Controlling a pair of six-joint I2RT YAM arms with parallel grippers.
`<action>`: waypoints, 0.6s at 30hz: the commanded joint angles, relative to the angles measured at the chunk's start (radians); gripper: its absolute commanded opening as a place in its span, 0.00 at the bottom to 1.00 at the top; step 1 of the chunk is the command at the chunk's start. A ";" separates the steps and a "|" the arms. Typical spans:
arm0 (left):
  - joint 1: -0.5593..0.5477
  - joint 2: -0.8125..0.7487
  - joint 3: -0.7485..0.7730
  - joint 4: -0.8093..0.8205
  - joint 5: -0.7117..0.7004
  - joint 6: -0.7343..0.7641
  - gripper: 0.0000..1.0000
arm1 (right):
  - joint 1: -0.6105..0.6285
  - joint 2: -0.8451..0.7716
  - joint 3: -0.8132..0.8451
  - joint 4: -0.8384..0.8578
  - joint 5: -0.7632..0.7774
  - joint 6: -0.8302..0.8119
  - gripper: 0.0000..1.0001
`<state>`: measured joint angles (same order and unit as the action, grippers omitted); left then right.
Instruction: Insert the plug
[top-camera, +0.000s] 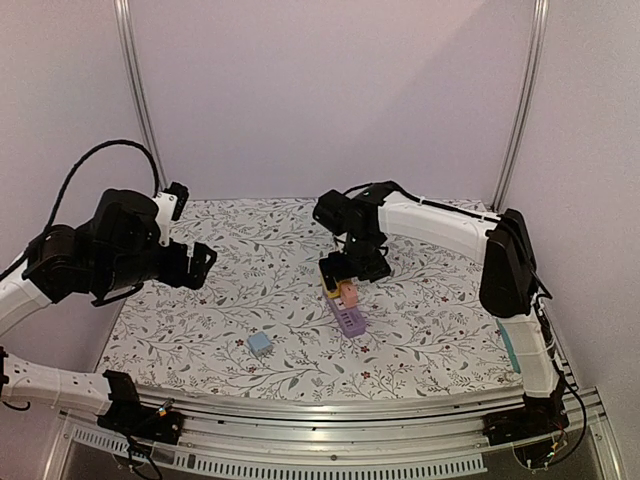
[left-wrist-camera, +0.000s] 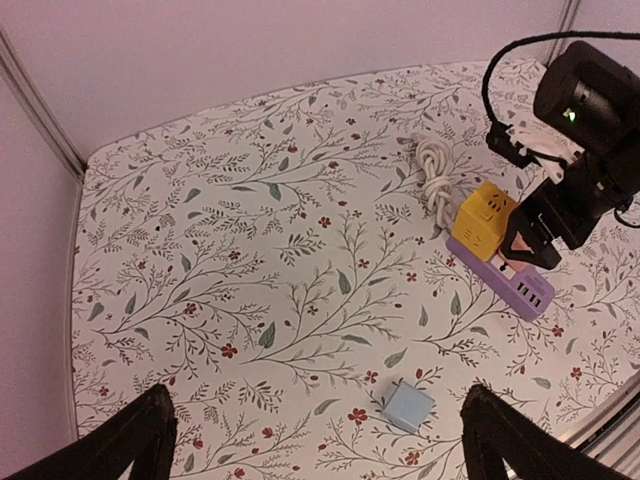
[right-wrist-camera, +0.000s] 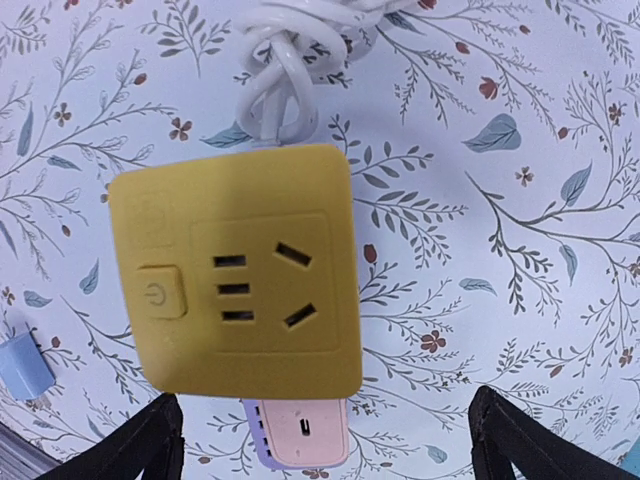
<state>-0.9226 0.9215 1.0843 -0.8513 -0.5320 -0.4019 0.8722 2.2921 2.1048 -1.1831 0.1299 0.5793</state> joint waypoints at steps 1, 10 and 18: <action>0.008 0.019 0.032 -0.005 -0.016 -0.006 0.99 | -0.001 -0.090 0.036 0.014 0.024 -0.011 0.99; 0.008 0.089 0.061 0.000 0.023 0.000 1.00 | -0.005 -0.182 0.043 0.022 0.032 -0.015 0.99; 0.006 0.188 0.067 0.006 0.171 -0.025 0.99 | -0.059 -0.296 -0.066 -0.013 0.096 0.046 0.99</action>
<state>-0.9226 1.0676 1.1446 -0.8471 -0.4644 -0.4065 0.8600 2.0911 2.1105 -1.1645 0.1722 0.5781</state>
